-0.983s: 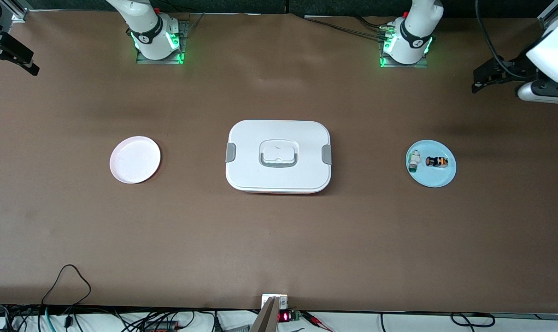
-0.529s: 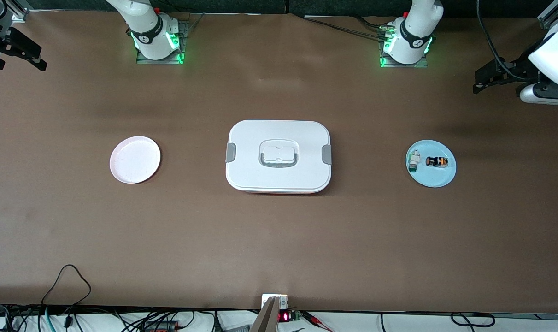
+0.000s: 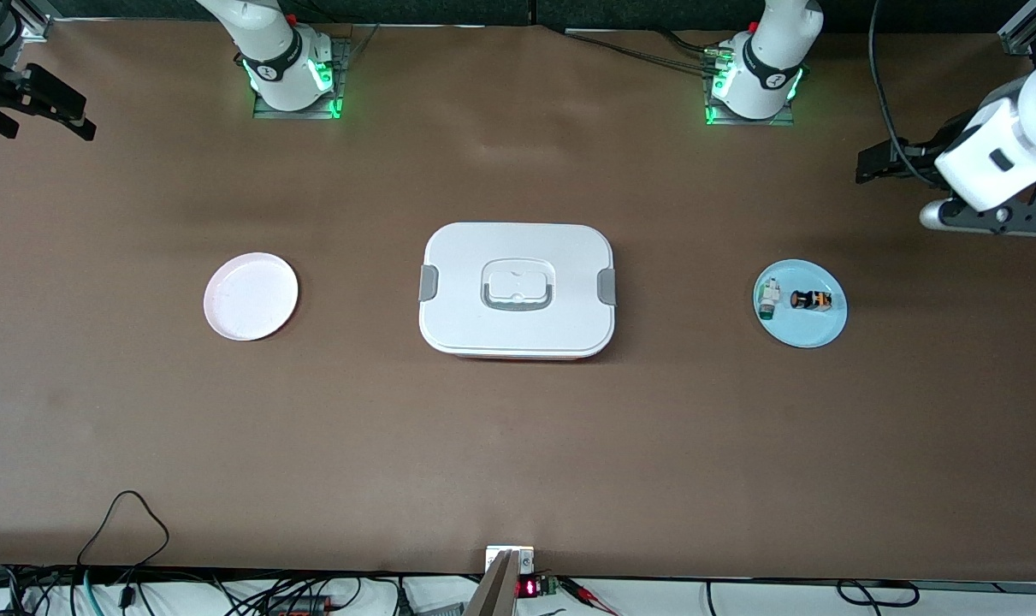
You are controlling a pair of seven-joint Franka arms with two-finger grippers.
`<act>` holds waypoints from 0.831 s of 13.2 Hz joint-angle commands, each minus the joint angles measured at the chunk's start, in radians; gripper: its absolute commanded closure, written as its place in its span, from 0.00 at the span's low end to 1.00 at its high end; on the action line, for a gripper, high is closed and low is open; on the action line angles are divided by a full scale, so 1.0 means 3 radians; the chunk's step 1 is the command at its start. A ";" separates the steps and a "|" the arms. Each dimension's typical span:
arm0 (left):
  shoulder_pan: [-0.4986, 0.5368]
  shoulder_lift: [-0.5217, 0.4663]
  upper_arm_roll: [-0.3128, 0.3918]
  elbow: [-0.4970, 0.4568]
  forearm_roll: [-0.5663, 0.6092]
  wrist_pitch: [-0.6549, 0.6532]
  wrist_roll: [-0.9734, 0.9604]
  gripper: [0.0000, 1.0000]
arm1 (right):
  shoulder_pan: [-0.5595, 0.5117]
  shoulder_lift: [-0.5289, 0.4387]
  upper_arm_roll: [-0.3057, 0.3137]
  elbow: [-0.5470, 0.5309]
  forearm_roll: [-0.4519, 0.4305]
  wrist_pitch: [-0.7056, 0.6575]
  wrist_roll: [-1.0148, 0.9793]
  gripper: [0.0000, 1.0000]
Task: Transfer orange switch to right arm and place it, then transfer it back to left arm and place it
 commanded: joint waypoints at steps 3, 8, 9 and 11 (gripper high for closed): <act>0.0105 0.0043 -0.0002 -0.0438 0.0004 0.0435 -0.0004 0.00 | 0.0004 0.0035 -0.0009 0.0238 0.0139 -0.0033 -0.0024 0.00; 0.0182 0.0048 -0.0007 -0.1138 0.0050 0.1278 0.0022 0.00 | -0.0042 0.0065 -0.0039 0.0243 0.0124 0.0177 0.0022 0.00; 0.0182 0.0048 -0.0002 -0.1256 0.0050 0.1457 0.0027 0.00 | -0.0072 0.0076 -0.0060 0.0243 0.0099 0.0227 0.0022 0.00; 0.0197 0.0048 0.0003 -0.1506 0.0080 0.1774 0.0048 0.00 | -0.0149 0.0187 -0.0116 0.0243 0.0119 0.0238 -0.0029 0.00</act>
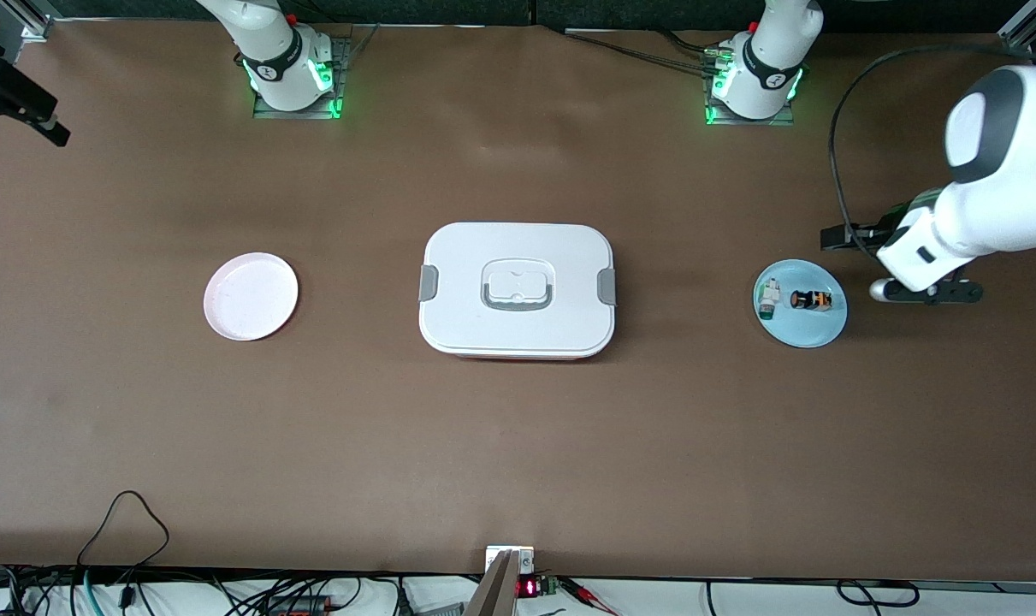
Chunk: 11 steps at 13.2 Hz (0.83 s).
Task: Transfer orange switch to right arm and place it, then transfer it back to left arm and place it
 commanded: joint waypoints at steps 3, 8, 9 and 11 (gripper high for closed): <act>0.0140 -0.0025 -0.0013 -0.0664 0.0122 0.0834 0.0166 0.00 | -0.0069 0.0151 -0.0026 0.0083 -0.0008 0.0000 -0.0032 0.00; 0.0411 0.0302 -0.0023 -0.0839 0.0122 0.1494 0.0575 0.00 | -0.0048 0.0156 -0.0015 0.0083 -0.0003 0.0016 -0.0032 0.00; 0.0426 0.0373 -0.0023 -0.0860 0.0117 0.1637 0.0621 0.00 | -0.0043 0.0156 -0.0010 0.0083 -0.0003 0.0041 -0.0032 0.00; 0.0432 0.0466 -0.0023 -0.0890 0.0117 0.1766 0.0627 0.00 | -0.0043 0.0146 0.0000 0.0103 0.0012 0.0153 0.0009 0.00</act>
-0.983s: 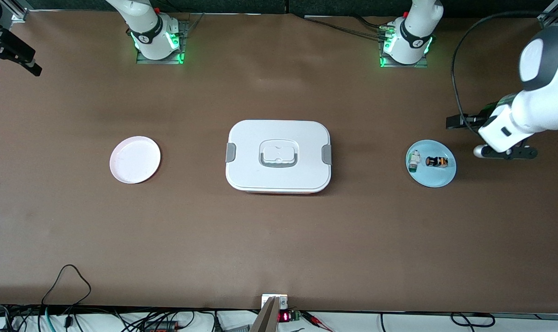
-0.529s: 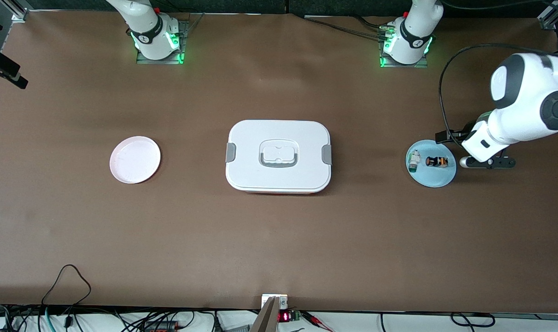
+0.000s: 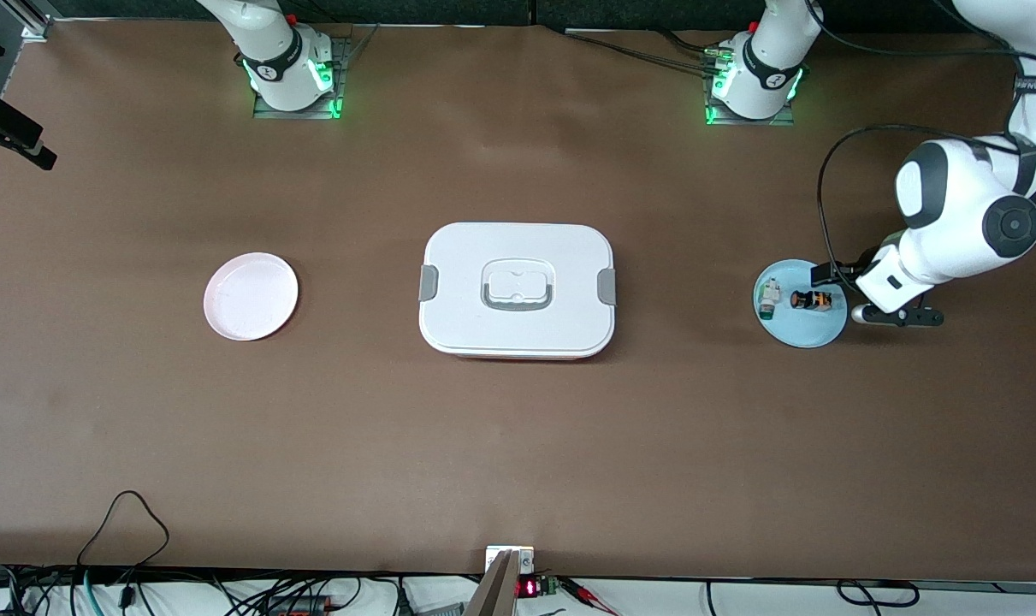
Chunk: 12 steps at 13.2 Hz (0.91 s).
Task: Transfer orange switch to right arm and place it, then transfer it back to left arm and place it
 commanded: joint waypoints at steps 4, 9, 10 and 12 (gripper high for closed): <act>0.0051 0.0332 -0.0027 -0.0017 0.0046 0.0406 0.0063 0.00 | 0.0003 -0.0028 0.0022 0.0172 0.0017 0.0007 0.0000 0.00; 0.0117 0.0445 -0.0057 -0.0017 0.0010 0.0437 0.0063 0.00 | 0.0019 -0.0028 0.0002 0.0258 0.0038 -0.0182 -0.0021 0.00; 0.0112 0.0465 -0.0057 -0.0017 0.0010 0.0437 0.0063 0.00 | 0.0014 -0.0109 -0.0024 0.0396 0.0043 -0.0294 -0.0006 0.00; 0.0107 0.0501 -0.0083 -0.0022 0.0005 0.0498 0.0063 0.00 | 0.0039 -0.0161 0.0037 0.0484 0.0048 -0.0402 -0.0041 0.00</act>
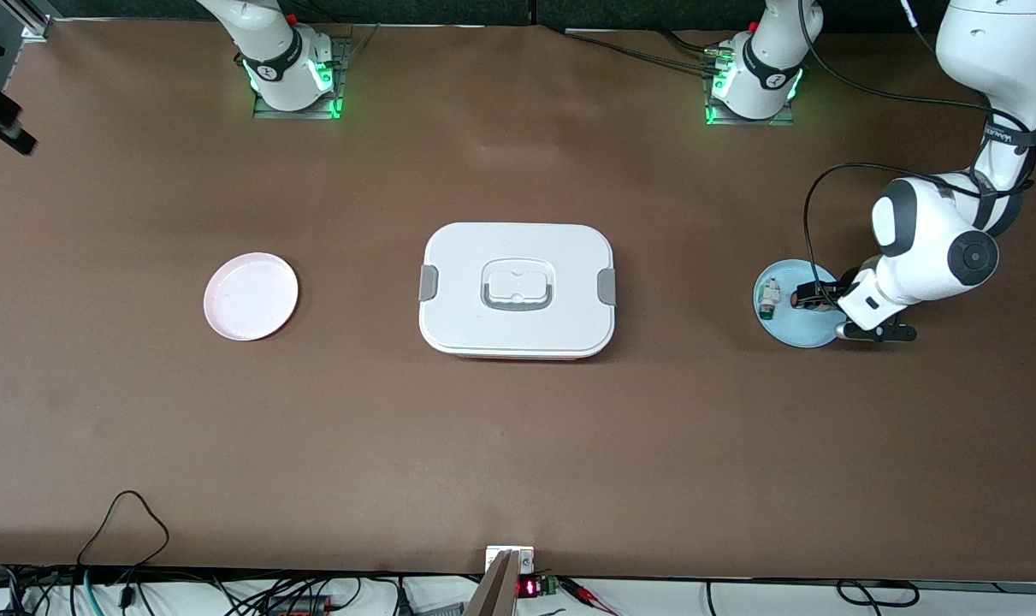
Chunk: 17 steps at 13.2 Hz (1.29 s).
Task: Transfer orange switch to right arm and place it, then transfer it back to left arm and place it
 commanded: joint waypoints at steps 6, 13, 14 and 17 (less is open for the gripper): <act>0.0029 0.0105 -0.0046 -0.0074 0.0000 0.0104 0.0036 0.00 | 0.0070 0.0181 0.0212 0.0123 -0.0219 -0.0380 -0.0017 0.00; 0.0040 0.0146 -0.0051 -0.0080 0.0000 0.0129 0.0036 0.02 | 0.0029 0.0176 0.0177 0.0133 -0.0189 -0.0339 -0.0007 0.00; 0.0040 0.0146 -0.0051 -0.0080 0.0000 0.0129 0.0036 0.06 | 0.0029 0.0181 0.0172 0.0138 -0.0189 -0.0324 0.0023 0.00; 0.0039 0.0146 -0.0056 -0.0074 0.0000 0.0129 0.0056 0.34 | 0.0034 0.0181 0.0182 0.0143 -0.0204 -0.0288 0.0034 0.00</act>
